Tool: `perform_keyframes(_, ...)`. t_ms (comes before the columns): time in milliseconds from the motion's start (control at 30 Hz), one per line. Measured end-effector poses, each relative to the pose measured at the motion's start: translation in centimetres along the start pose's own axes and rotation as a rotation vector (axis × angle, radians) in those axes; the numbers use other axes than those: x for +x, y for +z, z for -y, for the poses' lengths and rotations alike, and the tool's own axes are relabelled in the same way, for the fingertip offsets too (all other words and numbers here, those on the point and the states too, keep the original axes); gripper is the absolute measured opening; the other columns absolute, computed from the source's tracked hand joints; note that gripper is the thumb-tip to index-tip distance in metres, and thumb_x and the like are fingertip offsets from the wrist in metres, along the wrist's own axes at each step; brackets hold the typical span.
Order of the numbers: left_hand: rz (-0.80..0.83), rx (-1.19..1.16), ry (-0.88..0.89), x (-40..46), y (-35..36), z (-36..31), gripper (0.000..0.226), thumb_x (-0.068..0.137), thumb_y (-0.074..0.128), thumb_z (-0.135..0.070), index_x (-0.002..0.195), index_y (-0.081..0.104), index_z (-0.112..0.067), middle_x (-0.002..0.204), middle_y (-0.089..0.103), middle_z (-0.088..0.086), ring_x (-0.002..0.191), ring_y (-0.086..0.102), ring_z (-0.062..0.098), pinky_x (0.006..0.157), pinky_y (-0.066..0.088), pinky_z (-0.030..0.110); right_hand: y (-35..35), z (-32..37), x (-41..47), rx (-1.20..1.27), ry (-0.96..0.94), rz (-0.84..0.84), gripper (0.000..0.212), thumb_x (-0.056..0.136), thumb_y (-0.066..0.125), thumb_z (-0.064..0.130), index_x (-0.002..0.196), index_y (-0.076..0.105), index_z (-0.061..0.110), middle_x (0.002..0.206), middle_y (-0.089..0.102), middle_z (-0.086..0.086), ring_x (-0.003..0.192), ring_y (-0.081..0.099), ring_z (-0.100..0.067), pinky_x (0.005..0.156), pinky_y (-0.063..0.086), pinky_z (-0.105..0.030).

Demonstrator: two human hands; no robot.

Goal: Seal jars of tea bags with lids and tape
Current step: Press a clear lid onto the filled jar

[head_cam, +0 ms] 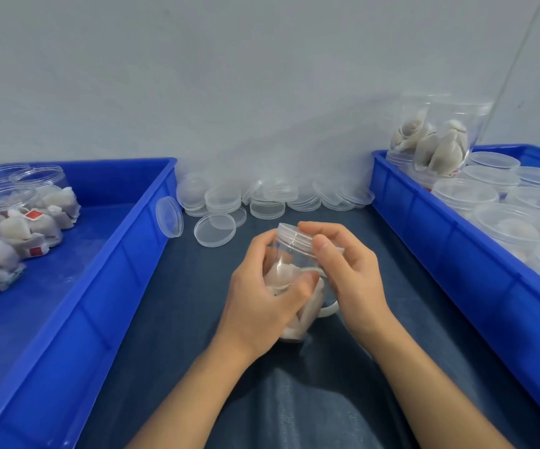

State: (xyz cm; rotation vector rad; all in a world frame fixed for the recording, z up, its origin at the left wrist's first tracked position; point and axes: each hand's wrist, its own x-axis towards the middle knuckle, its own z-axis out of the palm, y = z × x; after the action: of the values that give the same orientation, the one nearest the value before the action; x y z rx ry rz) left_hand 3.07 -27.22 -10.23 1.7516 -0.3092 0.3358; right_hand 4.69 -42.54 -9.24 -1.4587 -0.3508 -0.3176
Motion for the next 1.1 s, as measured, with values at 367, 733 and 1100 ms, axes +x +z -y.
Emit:
perform_keyframes(367, -0.137, 0.038, -0.014, 0.1, 0.0, 0.6, 0.061, 0.079, 0.07, -0.056, 0.136, 0.058, -0.036, 0.123, 0.071, -0.018, 0.118, 0.067, 0.004, 0.101, 0.056, 0.036, 0.2, -0.3, -0.1, 0.038, 0.027, 0.002, 0.044, 0.098, 0.045, 0.039, 0.13, 0.064, 0.016, 0.124, 0.073, -0.002, 0.118, 0.067, -0.02, 0.108, 0.051, -0.05)
perform_keyframes(733, -0.224, 0.224, 0.025, 0.1, 0.2, 0.4, 0.079, 0.078, 0.08, -0.059, 0.148, 0.051, -0.037, 0.133, 0.064, -0.019, 0.129, 0.06, 0.008, 0.103, 0.055, 0.042, 0.5, -0.4, -0.2, -0.064, 0.021, -0.018, 0.028, 0.089, 0.069, 0.027, 0.117, 0.067, 0.022, 0.108, 0.075, 0.011, 0.101, 0.07, -0.002, 0.079, 0.055, -0.017)
perform_keyframes(1100, -0.055, 0.44, 0.138, -0.4, 0.4, 0.2, 0.091, 0.078, 0.074, -0.056, 0.16, 0.041, -0.034, 0.127, 0.06, -0.02, 0.124, 0.054, 0.006, 0.101, 0.049, 0.027, 0.2, 0.5, -0.4, -0.19, -0.156, 0.006, 0.036, 0.095, 0.063, 0.04, 0.129, 0.072, 0.03, 0.141, 0.063, 0.009, 0.139, 0.053, -0.007, 0.106, 0.044, -0.018)
